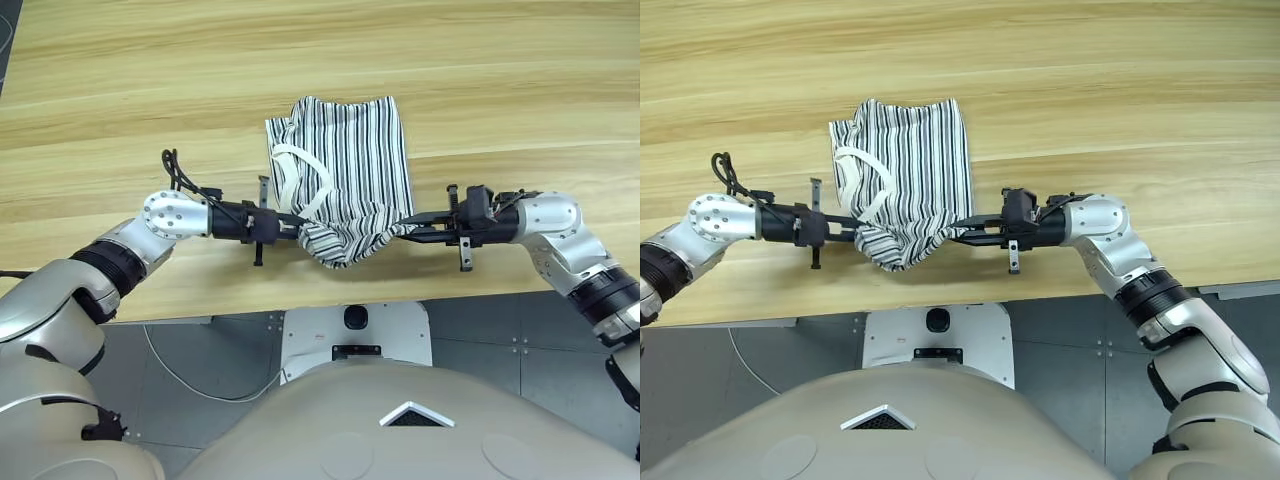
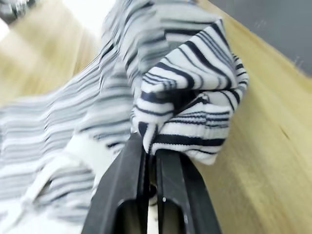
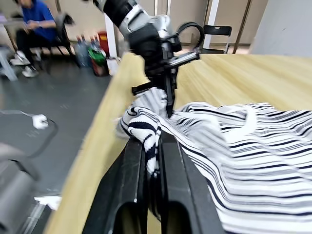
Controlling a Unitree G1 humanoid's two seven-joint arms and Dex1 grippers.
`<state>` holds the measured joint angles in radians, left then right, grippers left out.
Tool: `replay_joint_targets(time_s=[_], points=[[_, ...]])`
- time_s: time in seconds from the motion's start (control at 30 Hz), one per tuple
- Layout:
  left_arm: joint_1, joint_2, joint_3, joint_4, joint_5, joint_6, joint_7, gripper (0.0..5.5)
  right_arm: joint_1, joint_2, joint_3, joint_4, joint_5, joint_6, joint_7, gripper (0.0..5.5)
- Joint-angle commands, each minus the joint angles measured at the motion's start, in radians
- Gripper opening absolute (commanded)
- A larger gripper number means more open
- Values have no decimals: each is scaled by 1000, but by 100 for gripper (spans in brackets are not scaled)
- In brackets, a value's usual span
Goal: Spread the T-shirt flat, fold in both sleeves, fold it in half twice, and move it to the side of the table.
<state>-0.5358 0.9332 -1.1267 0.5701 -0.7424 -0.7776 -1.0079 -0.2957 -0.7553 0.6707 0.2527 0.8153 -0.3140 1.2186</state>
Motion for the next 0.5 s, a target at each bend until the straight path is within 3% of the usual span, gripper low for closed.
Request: replay_joint_targets(time_s=[0.03, 0.23, 0.5], points=[[56, -14, 289, 39, -142, 215, -242, 10, -19, 65, -195, 22, 42, 128, -14, 10], [98, -150, 605, 139, -116, 384, -378, 10, -59, 248, -320, 181, -162, 134, -148, 10], [86, -349, 829, 215, 34, 469, -352, 10, -105, 428, -378, 270, -448, 171, -450, 10]])
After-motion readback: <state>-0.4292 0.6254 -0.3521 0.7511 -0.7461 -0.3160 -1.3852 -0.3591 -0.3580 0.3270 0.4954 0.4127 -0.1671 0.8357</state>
